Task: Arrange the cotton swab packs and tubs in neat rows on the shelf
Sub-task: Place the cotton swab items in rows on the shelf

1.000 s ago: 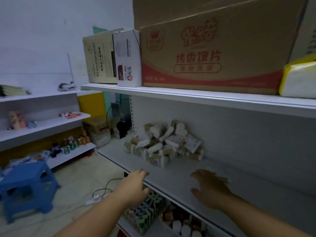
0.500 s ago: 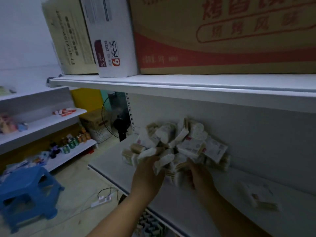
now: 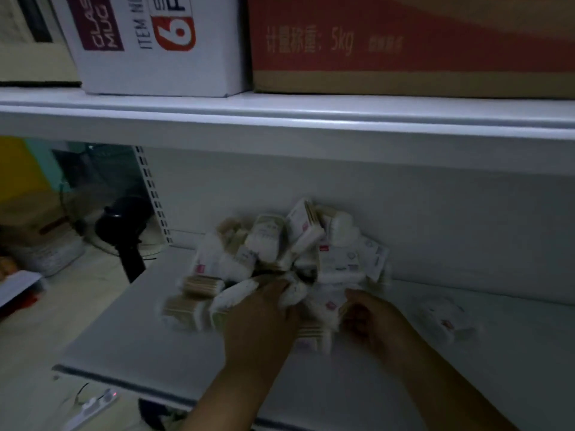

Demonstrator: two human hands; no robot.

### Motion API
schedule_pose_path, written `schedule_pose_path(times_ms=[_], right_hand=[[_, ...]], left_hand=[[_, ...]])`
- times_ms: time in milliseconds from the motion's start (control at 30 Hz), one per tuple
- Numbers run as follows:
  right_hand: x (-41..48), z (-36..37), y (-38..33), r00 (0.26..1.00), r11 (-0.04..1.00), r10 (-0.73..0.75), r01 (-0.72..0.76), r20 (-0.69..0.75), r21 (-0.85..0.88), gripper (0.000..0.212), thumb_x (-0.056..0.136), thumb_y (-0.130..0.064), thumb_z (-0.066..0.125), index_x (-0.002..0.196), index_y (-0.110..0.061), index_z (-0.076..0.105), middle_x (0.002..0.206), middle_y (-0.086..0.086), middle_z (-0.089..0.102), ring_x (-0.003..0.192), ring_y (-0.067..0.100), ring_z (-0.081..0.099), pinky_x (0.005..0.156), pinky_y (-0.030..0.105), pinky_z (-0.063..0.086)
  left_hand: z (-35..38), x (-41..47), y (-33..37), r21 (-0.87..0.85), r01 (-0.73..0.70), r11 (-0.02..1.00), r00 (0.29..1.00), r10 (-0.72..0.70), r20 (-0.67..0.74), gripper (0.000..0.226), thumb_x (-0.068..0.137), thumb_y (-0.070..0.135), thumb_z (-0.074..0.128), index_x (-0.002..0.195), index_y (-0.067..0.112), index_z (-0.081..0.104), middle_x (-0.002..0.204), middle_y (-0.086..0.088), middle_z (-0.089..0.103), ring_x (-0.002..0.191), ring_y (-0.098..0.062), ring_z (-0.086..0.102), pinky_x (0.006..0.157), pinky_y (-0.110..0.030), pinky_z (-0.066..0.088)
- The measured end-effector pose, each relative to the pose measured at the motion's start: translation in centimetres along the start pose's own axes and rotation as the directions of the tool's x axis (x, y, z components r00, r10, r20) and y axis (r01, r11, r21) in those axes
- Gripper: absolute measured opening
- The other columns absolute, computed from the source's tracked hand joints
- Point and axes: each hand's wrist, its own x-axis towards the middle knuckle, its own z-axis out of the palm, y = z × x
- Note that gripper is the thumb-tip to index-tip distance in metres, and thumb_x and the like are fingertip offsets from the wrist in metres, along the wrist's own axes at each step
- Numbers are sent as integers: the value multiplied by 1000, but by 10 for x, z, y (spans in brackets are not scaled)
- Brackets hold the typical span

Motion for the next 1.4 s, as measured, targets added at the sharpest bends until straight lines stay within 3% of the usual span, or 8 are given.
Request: schedule_pose_path(times_ms=[200, 433, 633, 800, 1000, 1100, 1267, 1400], right_hand=[[-22, -23, 7, 989, 976, 72, -42, -132, 215, 27, 76, -17, 64, 100, -6, 68, 85, 10, 69, 80, 25, 64, 64, 29, 50], [-56, -33, 11, 972, 956, 156, -103, -178, 275, 25, 84, -12, 55, 59, -10, 56, 51, 6, 55, 40, 16, 55, 38, 18, 45], [-91, -50, 18, 959, 931, 220, -152, -178, 331, 8, 78, -1, 50, 74, -5, 56, 56, 10, 60, 42, 16, 59, 39, 21, 49], [-124, -83, 22, 976, 951, 149, -97, -160, 294, 41, 71, 5, 51, 109, -8, 60, 86, 14, 66, 56, 19, 66, 43, 26, 52], [-175, -147, 9, 963, 897, 17, 104, -269, 430, 20, 77, 7, 50, 85, -9, 59, 63, 7, 66, 48, 17, 62, 43, 24, 50], [-211, -186, 1, 965, 763, -118, 240, -235, 601, 26, 67, 6, 54, 90, 0, 63, 69, 14, 70, 50, 20, 66, 41, 23, 51], [-261, -256, -1, 894, 745, -278, 432, -352, 508, 53, 60, -2, 64, 113, 0, 59, 93, 17, 71, 71, 23, 69, 56, 31, 57], [-290, -307, -4, 841, 702, -342, 526, -420, 481, 50, 65, -1, 62, 115, 1, 58, 102, 21, 69, 79, 25, 69, 57, 29, 56]], left_hand=[[-11, -10, -8, -287, -75, 955, 997, 75, -11, 37, 79, 17, 73, 114, 26, 68, 119, 13, 62, 114, -13, 58, 95, -18, 37], [11, -19, -21, -520, -435, 735, 900, 372, -226, 26, 77, 14, 61, 98, 29, 69, 132, 16, 48, 129, 1, 38, 104, -5, 28], [26, -38, 1, -669, -324, 669, 943, 285, -172, 57, 69, -10, 76, 96, 39, 65, 138, 30, 40, 128, 17, 32, 97, 0, 31], [33, -48, 45, -827, -151, 542, 982, 181, -60, 70, 70, -8, 76, 81, 61, 66, 119, 40, 47, 112, 19, 47, 90, -3, 40], [52, -96, 120, -841, -100, 532, 973, 229, 29, 41, 80, -1, 69, 92, 38, 69, 112, 36, 57, 102, 38, 33, 85, 12, 24], [75, -129, 179, -868, -77, 491, 990, 141, -8, 57, 67, -22, 69, 77, 34, 74, 117, 0, 61, 94, 28, 49, 78, 7, 36], [104, -196, 277, -938, 10, 346, 968, 232, 96, 54, 62, -7, 71, 68, 47, 73, 119, 23, 61, 94, 13, 61, 71, -2, 45], [110, -232, 342, -947, 103, 303, 939, 286, 194, 55, 72, -14, 69, 60, 39, 74, 123, -6, 60, 86, 15, 62, 63, -2, 47]])
